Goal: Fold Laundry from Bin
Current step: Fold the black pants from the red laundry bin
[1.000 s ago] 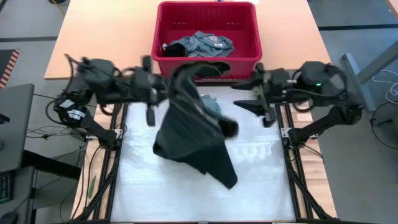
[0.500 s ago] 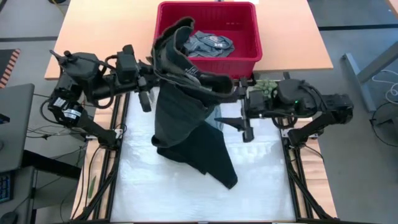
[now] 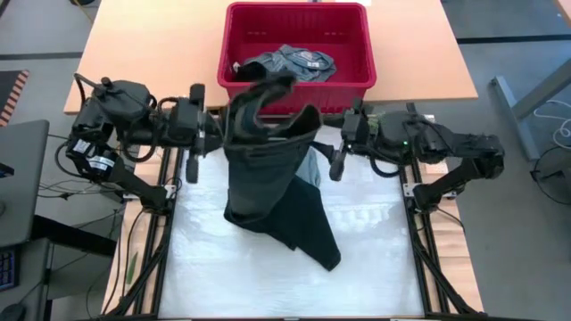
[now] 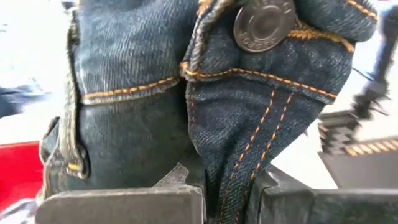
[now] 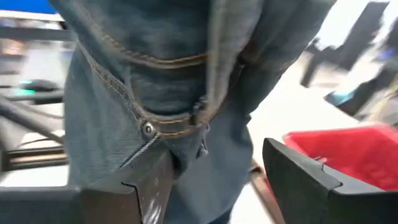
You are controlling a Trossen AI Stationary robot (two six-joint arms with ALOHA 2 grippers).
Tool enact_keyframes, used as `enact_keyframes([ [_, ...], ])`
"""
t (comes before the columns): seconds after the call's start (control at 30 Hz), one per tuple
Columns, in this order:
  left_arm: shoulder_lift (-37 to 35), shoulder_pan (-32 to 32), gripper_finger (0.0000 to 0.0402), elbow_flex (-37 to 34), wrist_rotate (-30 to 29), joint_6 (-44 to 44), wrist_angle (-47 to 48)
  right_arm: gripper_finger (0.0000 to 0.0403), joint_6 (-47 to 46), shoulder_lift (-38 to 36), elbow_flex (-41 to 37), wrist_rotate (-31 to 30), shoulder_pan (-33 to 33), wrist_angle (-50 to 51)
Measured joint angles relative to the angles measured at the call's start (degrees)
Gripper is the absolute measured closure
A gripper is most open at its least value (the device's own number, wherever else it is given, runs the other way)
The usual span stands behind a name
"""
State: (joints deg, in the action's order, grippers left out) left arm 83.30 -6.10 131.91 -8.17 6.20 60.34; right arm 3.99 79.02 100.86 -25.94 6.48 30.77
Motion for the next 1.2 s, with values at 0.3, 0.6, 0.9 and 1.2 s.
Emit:
enact_keyframes([
  [0.3,-0.02,0.0,0.0375,0.01,11.16,-1.24,7.2,0.0135,-7.66,1.55,-3.45,13.72,-3.01,-1.51],
  [0.6,0.01,-0.01,0.0376,0.01,21.05,-3.4,11.29,0.0135,-5.03,1.53,-15.5,14.9,-2.82,-19.09],
  [0.9,2.3,-0.42,0.0376,0.03,31.66,-9.2,11.29,0.0135,-2.05,2.48,-24.36,26.1,-3.59,-38.87],
  [1.2,7.49,-1.24,0.0376,0.01,39.7,-9.74,10.06,0.0135,0.94,4.95,-25.07,32.26,-5.26,-43.48],
])
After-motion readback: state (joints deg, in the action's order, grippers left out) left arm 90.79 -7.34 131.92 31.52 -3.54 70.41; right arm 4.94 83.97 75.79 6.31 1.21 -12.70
